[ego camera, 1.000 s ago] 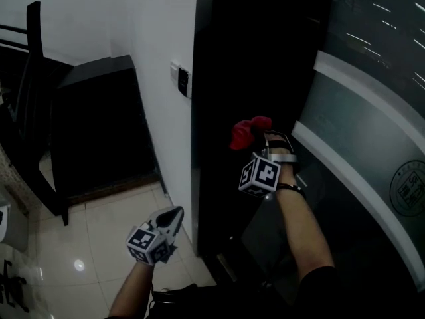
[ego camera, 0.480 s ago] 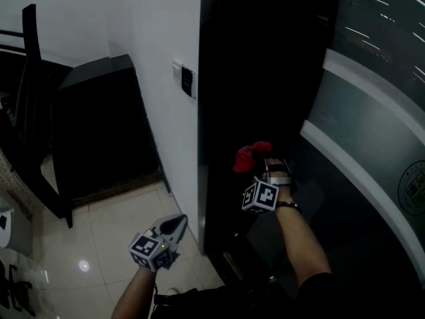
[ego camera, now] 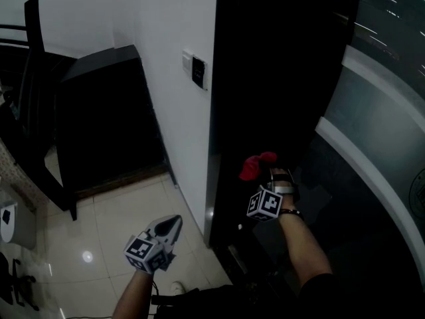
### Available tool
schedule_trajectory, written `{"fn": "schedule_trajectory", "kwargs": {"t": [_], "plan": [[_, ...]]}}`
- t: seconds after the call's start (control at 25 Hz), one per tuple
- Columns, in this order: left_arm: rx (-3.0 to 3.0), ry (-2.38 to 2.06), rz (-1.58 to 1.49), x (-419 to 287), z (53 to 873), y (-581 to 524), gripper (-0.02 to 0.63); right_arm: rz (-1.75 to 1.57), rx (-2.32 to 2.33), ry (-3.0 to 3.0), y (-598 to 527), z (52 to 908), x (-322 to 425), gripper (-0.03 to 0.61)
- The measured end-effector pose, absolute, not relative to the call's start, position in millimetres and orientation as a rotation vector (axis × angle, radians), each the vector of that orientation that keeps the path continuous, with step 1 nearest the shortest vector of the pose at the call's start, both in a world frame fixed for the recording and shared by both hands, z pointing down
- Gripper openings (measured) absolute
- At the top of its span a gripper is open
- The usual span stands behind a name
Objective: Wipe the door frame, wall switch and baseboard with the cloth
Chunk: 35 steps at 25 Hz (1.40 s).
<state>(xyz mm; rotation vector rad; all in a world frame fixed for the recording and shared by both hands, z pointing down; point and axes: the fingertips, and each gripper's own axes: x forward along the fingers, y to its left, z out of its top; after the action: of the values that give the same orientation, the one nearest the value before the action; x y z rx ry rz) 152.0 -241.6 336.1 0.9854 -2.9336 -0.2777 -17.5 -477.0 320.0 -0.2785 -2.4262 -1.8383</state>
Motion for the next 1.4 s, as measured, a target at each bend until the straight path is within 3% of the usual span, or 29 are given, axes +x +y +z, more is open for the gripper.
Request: {"fn": "schedule_trajectory", "kwargs": {"t": [0.4, 0.92, 1.4], "plan": [[0.965, -2.907, -0.283, 151.0, 351.4, -229.4, -0.008, -1.779, -0.339, -2.289, -475.0, 393.3, -13.5, 0.057], [0.943, -2.872, -0.288, 147.1, 364.7, -230.1, -0.008, -1.772, -0.348, -2.342, -476.8, 415.1, -14.2, 0.057], [0.883, -2.860, -0.259, 151.6, 377.9, -225.3, -0.008, -1.642, -0.478, -2.130, -469.1, 485.5, -5.1, 0.058]]}}
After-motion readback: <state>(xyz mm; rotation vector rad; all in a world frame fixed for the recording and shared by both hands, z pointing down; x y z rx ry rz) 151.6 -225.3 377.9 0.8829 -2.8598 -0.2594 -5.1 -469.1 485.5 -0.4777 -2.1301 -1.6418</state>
